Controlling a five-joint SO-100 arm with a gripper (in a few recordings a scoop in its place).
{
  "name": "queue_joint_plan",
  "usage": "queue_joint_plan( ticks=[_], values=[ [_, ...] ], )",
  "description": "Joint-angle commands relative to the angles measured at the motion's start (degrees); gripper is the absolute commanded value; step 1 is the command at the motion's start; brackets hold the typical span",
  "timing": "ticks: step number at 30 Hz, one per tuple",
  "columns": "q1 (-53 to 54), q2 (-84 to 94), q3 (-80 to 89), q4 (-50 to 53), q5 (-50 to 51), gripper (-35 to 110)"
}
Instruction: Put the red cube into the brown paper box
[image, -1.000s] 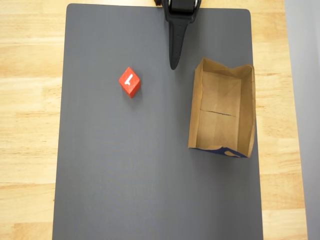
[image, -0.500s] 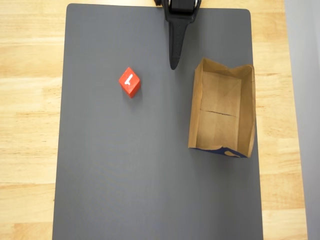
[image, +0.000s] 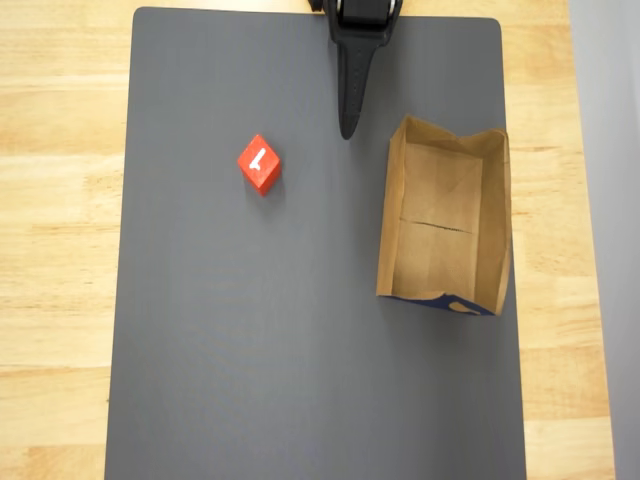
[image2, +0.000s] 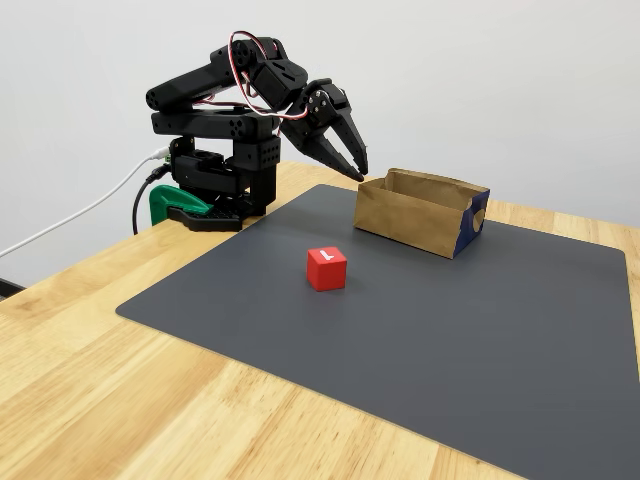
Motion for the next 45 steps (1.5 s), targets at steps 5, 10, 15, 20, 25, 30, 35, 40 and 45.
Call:
queue_joint_plan(
  ticks=[5,10,15,20,25,30,35,40,45],
  values=[
    [0.62,-0.35,-0.09,0.35,-0.35,0],
    [0.62,-0.35,-0.09,0.35,-0.44,0],
    [0.97,-0.35,-0.09,0.44,0.18,0],
    [3.08,-0.35,-0.35,1.32,2.55,3],
    [6.24,-2.99,-2.99,3.16,4.22,6],
    [10.02,-10.90,-11.51,8.96,8.35,14],
    [13.62,-23.55,-23.55,16.17,12.83,18],
    [16.52,-34.72,-31.29,20.39,14.77,23],
    [19.07,-46.85,-39.29,24.26,14.24,25]
  ],
)
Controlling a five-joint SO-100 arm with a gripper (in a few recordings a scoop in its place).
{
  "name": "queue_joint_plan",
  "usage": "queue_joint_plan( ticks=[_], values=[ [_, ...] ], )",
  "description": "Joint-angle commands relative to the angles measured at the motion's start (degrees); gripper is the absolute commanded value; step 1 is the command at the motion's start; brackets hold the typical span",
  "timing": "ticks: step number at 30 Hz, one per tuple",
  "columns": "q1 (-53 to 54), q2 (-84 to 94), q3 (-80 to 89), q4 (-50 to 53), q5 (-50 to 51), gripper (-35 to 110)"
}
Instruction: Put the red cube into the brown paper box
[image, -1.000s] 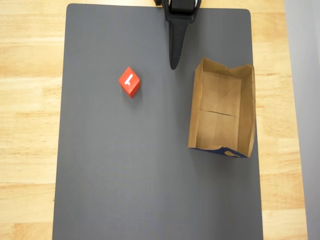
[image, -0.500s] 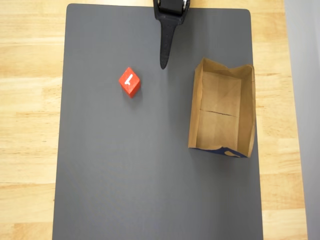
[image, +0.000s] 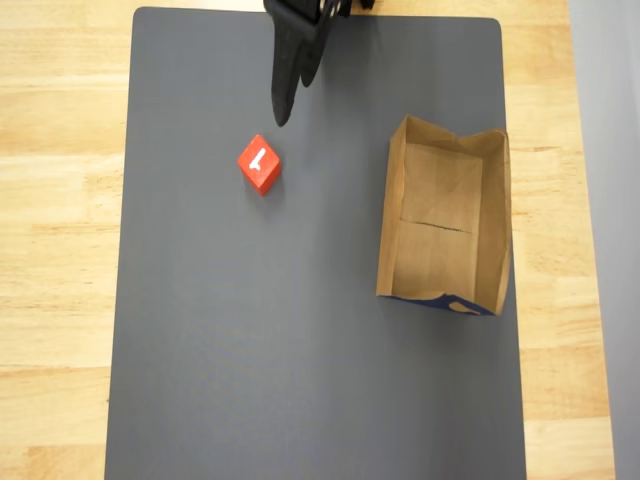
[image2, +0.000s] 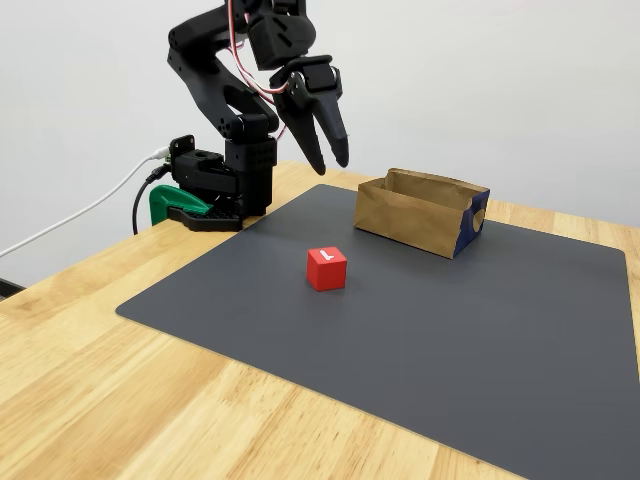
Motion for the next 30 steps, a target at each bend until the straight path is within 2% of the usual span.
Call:
queue_joint_plan(
  ticks=[1,13,30],
  values=[
    [1.67,-7.47,-5.54,2.64,0.18,26],
    [5.45,-22.50,-9.76,-0.26,-0.62,29],
    [8.88,-38.76,-13.18,-9.49,-8.09,30]
  ],
)
